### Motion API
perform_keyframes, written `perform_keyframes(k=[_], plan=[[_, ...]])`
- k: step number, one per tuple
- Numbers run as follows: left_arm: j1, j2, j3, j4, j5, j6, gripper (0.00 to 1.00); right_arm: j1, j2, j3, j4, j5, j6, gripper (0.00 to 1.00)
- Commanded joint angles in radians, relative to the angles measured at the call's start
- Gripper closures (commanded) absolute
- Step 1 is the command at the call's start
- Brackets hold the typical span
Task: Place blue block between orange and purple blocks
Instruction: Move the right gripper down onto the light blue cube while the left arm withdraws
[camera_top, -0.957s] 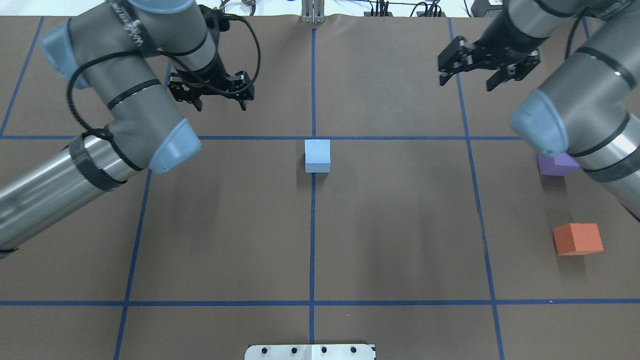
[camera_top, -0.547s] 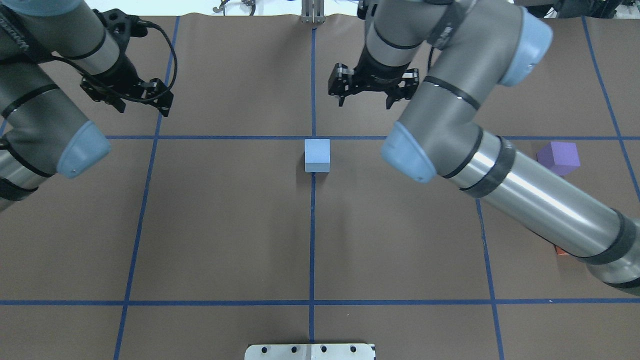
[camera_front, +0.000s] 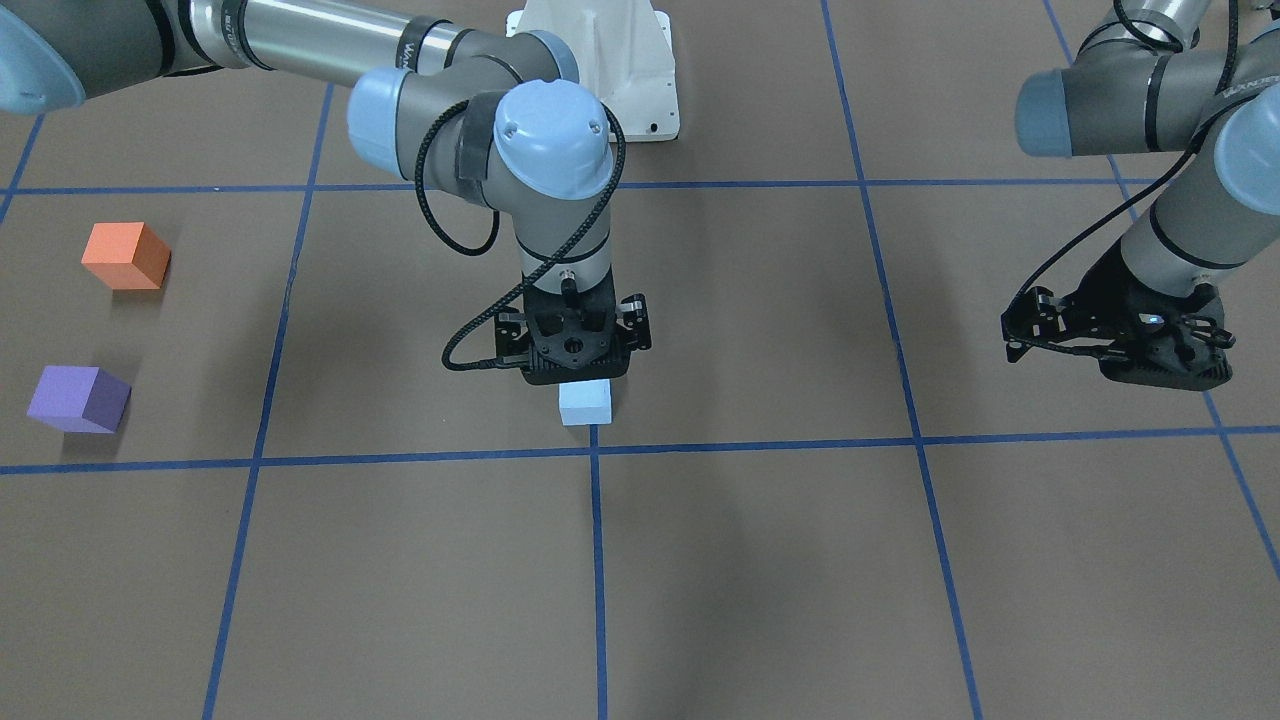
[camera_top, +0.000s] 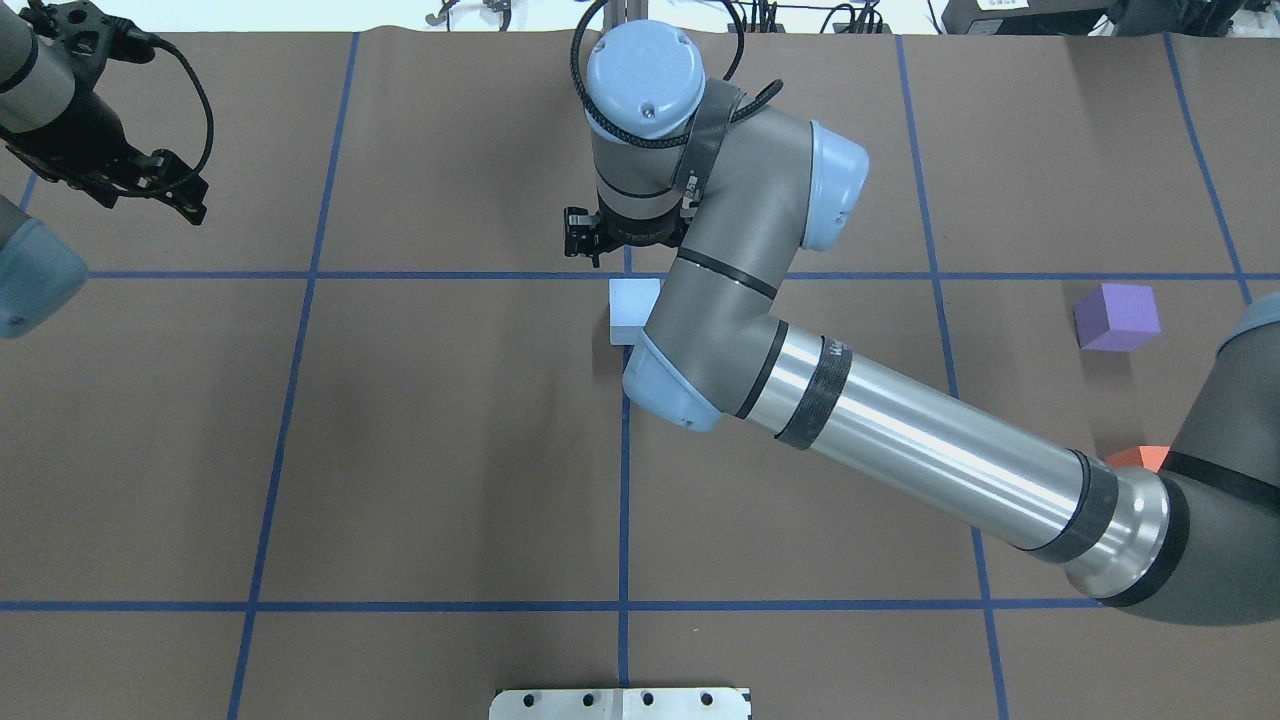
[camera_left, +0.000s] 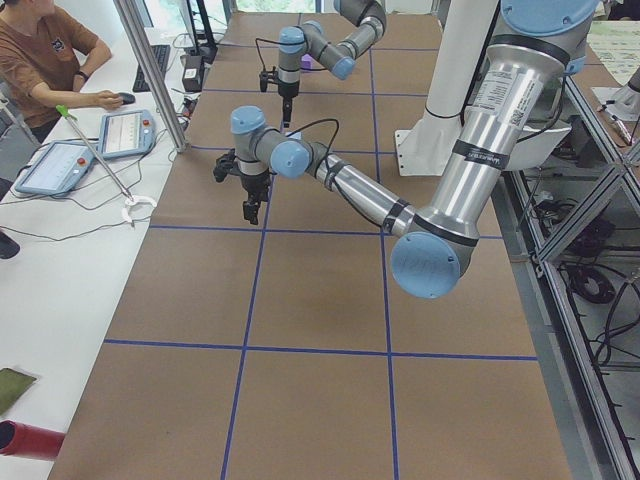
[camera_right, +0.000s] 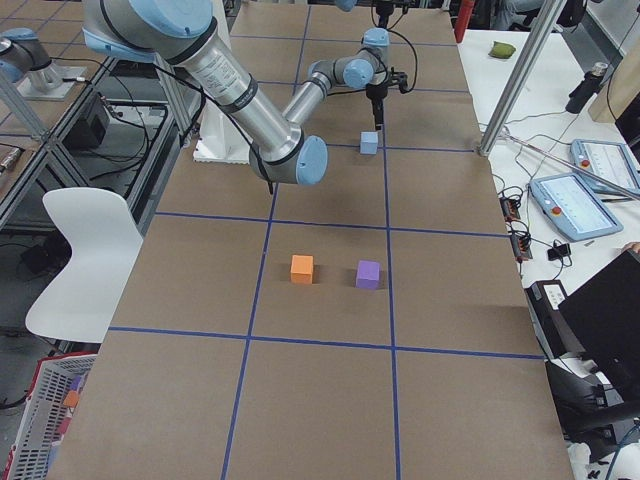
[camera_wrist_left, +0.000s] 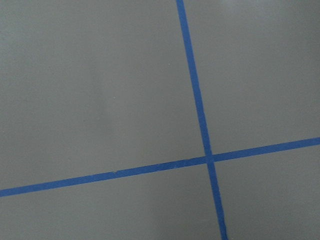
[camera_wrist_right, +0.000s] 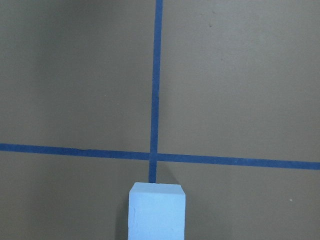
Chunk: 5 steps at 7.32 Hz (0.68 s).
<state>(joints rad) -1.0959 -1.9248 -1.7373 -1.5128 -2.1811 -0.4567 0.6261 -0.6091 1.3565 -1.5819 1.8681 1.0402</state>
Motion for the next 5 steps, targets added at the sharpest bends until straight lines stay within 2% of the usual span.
perform_keyframes(k=[1,5], plan=[[-0.004,0.003,0.004,-0.001,0.0,0.007,0.0,-0.034,-0.005,-0.051,0.04,-0.023,0.0,0.0],[0.001,0.001,0.007,-0.001,0.0,0.007,0.0,-0.054,-0.021,-0.083,0.051,-0.033,-0.005,0.0]])
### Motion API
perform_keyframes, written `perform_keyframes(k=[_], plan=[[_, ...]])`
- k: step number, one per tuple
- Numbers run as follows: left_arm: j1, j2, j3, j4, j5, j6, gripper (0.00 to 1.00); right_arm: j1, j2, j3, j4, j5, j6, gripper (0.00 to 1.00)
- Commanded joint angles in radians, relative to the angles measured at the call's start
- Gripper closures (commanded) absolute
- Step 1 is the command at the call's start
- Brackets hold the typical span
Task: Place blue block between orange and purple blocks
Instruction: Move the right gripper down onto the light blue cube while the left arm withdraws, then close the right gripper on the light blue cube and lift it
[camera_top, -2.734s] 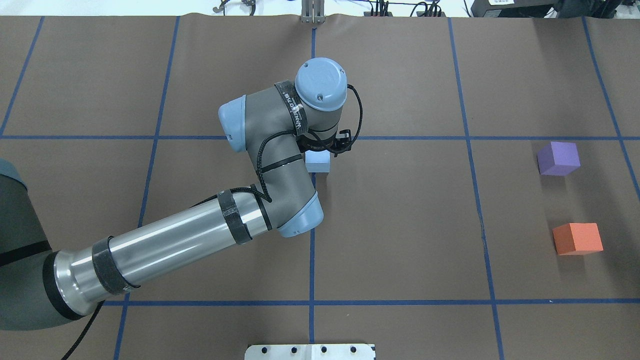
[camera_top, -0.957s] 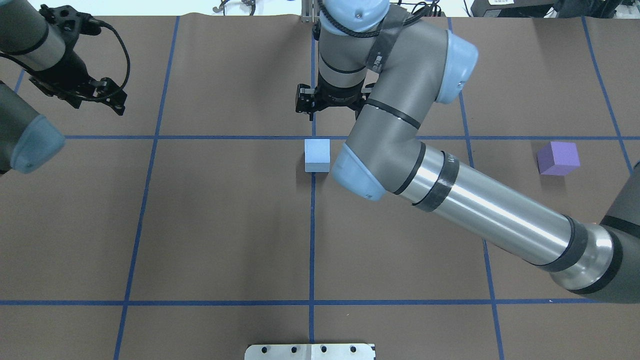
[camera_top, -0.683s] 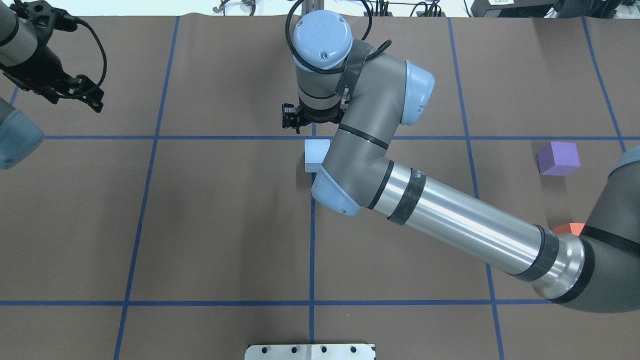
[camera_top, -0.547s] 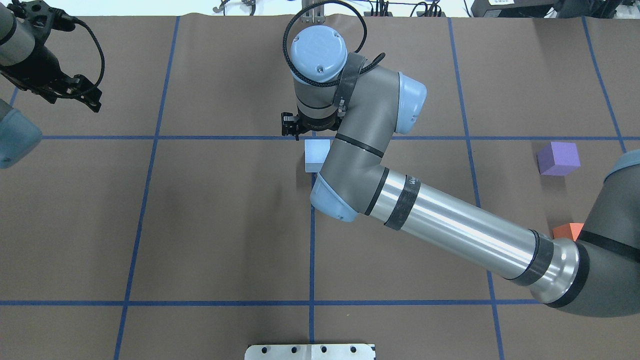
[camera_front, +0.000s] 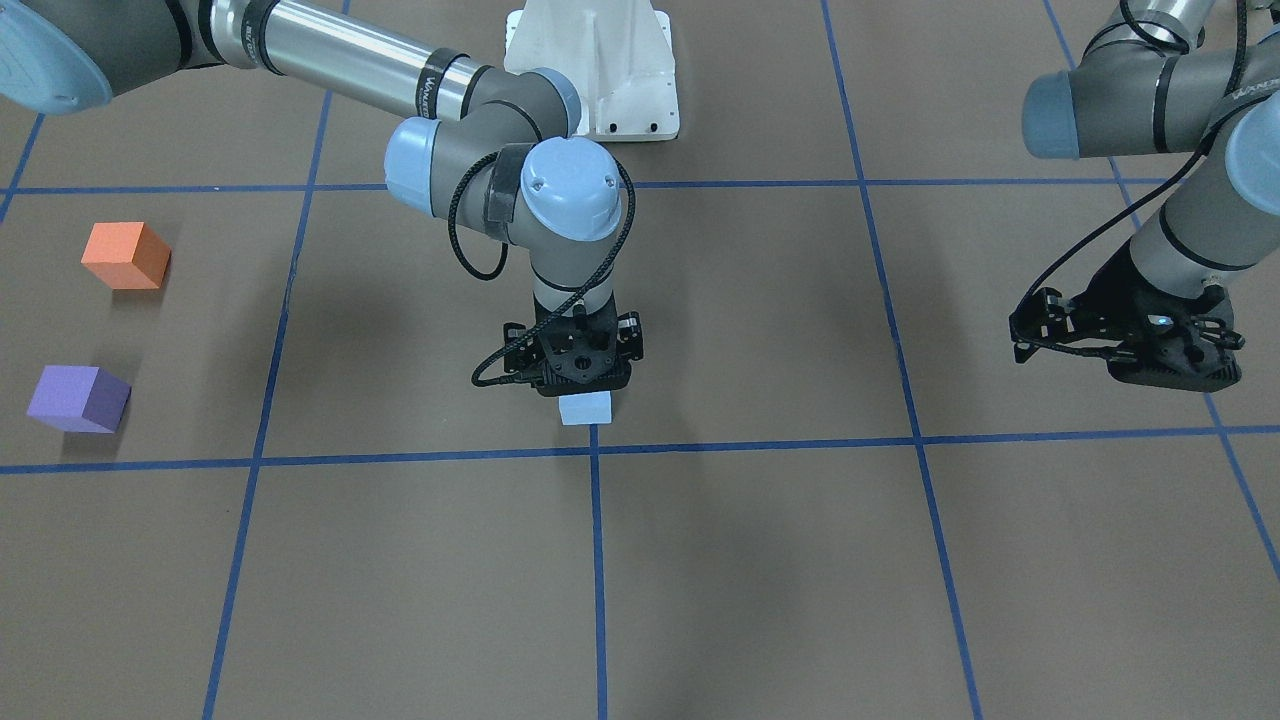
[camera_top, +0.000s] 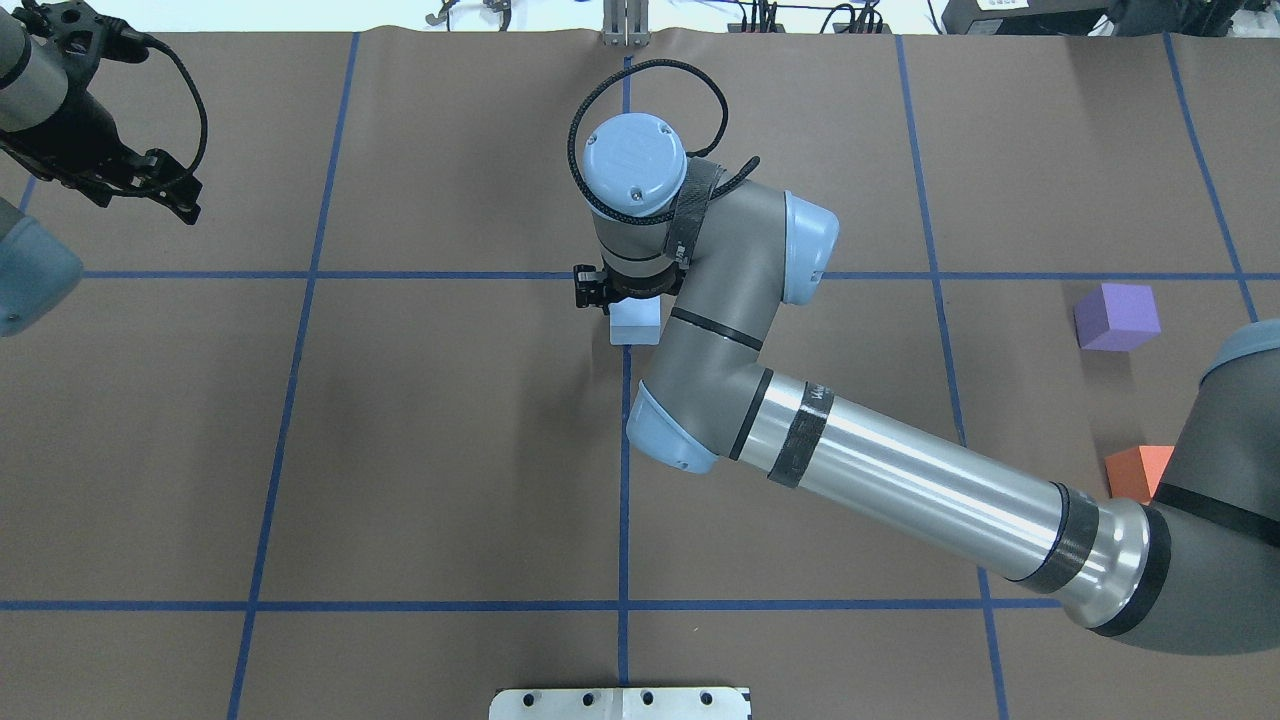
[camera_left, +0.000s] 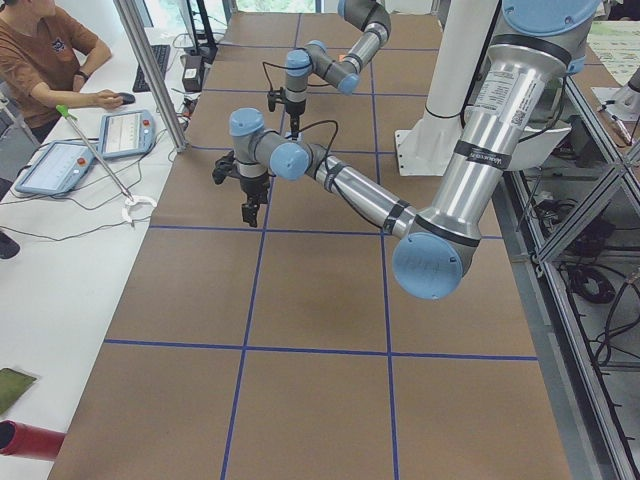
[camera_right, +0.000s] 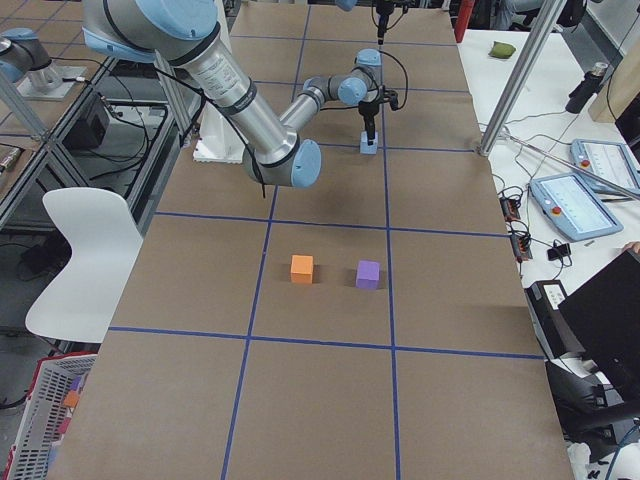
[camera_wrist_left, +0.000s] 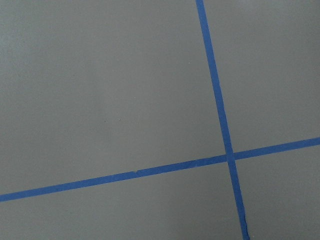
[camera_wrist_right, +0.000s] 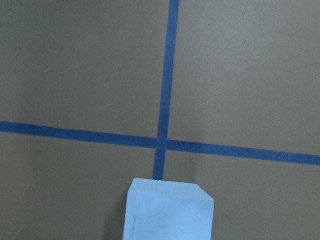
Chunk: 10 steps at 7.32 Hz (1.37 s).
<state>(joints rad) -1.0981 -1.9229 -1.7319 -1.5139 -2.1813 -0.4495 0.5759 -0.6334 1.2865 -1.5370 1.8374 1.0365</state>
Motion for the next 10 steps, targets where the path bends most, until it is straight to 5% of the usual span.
perform_keyframes(k=[1,6,7,9,10], plan=[[0.003,-0.001,0.002,0.0,0.0,0.0,0.0,-0.004,0.003,-0.03,0.035,-0.004,0.0,0.0],[0.004,0.002,0.005,0.0,0.002,-0.001,0.0,-0.007,0.008,-0.065,0.092,-0.007,0.002,0.01],[0.004,0.002,0.003,0.0,0.002,-0.001,0.0,-0.005,0.012,-0.075,0.092,-0.007,0.004,0.12],[0.004,0.002,0.002,0.0,0.002,-0.001,0.0,-0.007,0.021,-0.075,0.09,-0.016,0.052,1.0],[0.004,0.002,0.0,0.0,0.002,-0.001,0.0,-0.005,0.043,-0.063,0.089,-0.015,0.059,1.0]])
